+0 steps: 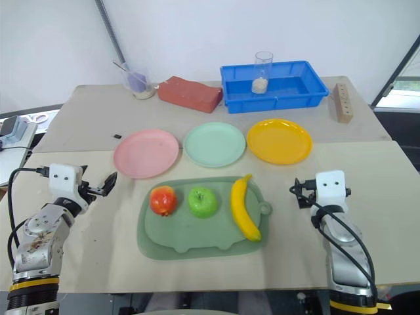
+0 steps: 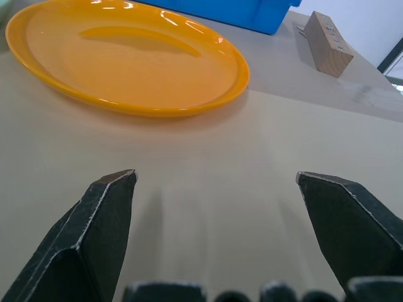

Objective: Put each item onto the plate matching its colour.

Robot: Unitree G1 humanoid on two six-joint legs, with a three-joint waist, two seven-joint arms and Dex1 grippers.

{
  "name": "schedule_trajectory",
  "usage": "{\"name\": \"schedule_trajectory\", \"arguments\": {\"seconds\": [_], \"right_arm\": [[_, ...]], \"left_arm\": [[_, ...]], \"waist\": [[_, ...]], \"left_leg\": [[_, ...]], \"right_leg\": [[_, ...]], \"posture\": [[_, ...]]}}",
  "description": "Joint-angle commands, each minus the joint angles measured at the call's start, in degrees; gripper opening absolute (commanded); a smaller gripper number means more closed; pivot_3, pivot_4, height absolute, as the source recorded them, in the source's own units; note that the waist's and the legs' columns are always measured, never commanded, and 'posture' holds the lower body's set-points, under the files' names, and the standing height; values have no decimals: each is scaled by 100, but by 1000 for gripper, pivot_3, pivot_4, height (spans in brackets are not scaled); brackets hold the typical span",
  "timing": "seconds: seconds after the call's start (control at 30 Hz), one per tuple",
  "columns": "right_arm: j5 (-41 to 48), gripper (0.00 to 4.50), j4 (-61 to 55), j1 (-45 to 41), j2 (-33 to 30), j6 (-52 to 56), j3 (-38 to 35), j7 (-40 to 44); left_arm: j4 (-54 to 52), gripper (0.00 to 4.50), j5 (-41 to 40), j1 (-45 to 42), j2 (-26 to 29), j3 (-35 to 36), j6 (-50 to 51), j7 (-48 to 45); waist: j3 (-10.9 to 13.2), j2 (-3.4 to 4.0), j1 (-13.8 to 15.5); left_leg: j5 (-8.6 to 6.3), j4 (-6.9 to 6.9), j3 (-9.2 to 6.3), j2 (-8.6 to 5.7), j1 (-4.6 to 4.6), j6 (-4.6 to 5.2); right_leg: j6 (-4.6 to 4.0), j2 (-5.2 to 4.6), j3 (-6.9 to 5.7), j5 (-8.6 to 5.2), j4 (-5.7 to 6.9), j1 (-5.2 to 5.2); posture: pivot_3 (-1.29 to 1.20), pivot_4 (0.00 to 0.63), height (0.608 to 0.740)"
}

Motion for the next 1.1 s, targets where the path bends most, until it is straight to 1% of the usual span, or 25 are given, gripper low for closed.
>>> {"name": "schedule_trajectory", "arguments": {"seconds": [0.03, 0.1, 0.17, 0.23, 0.33, 0.43, 0.57, 0.7, 0.77, 0.9, 0.97, 1.1], "right_arm": [[17, 4484, -189, -111, -65, -142, -74, 9], [96, 4484, -107, -288, -183, -122, -121, 135], [262, 4484, -84, -501, -356, -59, -96, 441], [638, 4484, -84, -751, -593, 36, 9, 1052], [1457, 4484, -181, -1124, -994, 143, 240, 2324], [2052, 4484, -295, -1372, -1383, 318, 424, 3258], [3086, 4484, -680, -1916, -1959, 1073, 662, 4357], [3787, 4484, -1051, -2457, -2316, 1657, 860, 4861], [3929, 4484, -1153, -2652, -2414, 1794, 967, 4971], [4271, 4484, -1378, -3020, -2526, 2142, 1152, 5082], [4325, 4484, -1456, -3150, -2592, 2285, 1210, 5031], [4603, 4484, -1622, -3309, -2610, 2559, 1179, 4844]], "left_arm": [[-192, 4500, -163, -58, 113, 148, 12, -44], [-336, 4500, -438, -86, 198, 246, 194, -257], [-588, 4500, -895, -72, 401, 325, 441, -729], [-813, 4500, -1261, -57, 733, 301, 694, -1267], [-966, 4500, -1606, -71, 1287, 180, 965, -2015], [-1083, 4500, -1822, -121, 1666, 60, 1023, -2579], [-1427, 4500, -2168, -222, 2240, -221, 1215, -3526], [-1635, 4500, -2088, -138, 2627, -558, 1028, -4190], [-1635, 4500, -1936, -105, 2700, -730, 841, -4367], [-1293, 4500, -1426, -275, 2419, -1259, 265, -4342], [-1027, 4500, -1119, -369, 2231, -1514, -61, -4268], [-650, 4500, -782, -430, 1956, -1862, -465, -4277]], "waist": [[0, 0, 0], [0, -1, -2], [1, -1, -15], [3, -4, -36], [2, -3, -70], [3, -4, -97], [5, -6, -105], [5, -6, -117], [5, -5, -119], [5, -5, -112], [6, -7, -100], [5, -8, -78]], "left_leg": [[0, 0, 0, 0, 0, 0], [0, 0, 0, 0, 0, 0], [0, 0, 1, 0, -2, 0], [0, -1, 2, 2, -3, 0], [0, -4, 2, 3, -1, 0], [0, -8, 3, 5, -1, 2], [0, -8, 8, 6, -7, 2], [-1, -14, 12, 10, -9, 2], [-1, -19, 15, 11, -9, 2], [-1, -28, 24, 11, -10, 2], [-1, -28, 28, 11, -10, 3], [-1, -28, 30, 12, -11, 3]], "right_leg": [[0, 0, 0, 0, 0, 0], [0, 0, 0, 0, 0, 0], [0, 0, 1, 0, 0, -5], [0, 1, 1, 0, 1, -9], [0, 1, 1, 0, 2, -7], [-1, 1, 1, 0, 2, -8], [-1, -1, 2, -1, -4, -11], [-5, -3, 4, -3, -4, -24], [-6, -6, 4, -3, -4, -34], [-8, -10, 4, -3, -6, -44], [-8, -11, 6, -3, -6, -45], [-8, -11, 6, -3, -6, -46]], "posture": [[0, 150, 740], [0, 150, 740], [0, 150, 740], [0, 150, 740], [0, 150, 740], [0, 150, 740], [0, 150, 740], [0, 150, 740], [0, 150, 740], [0, 150, 740], [0, 150, 740], [0, 150, 740]]}}
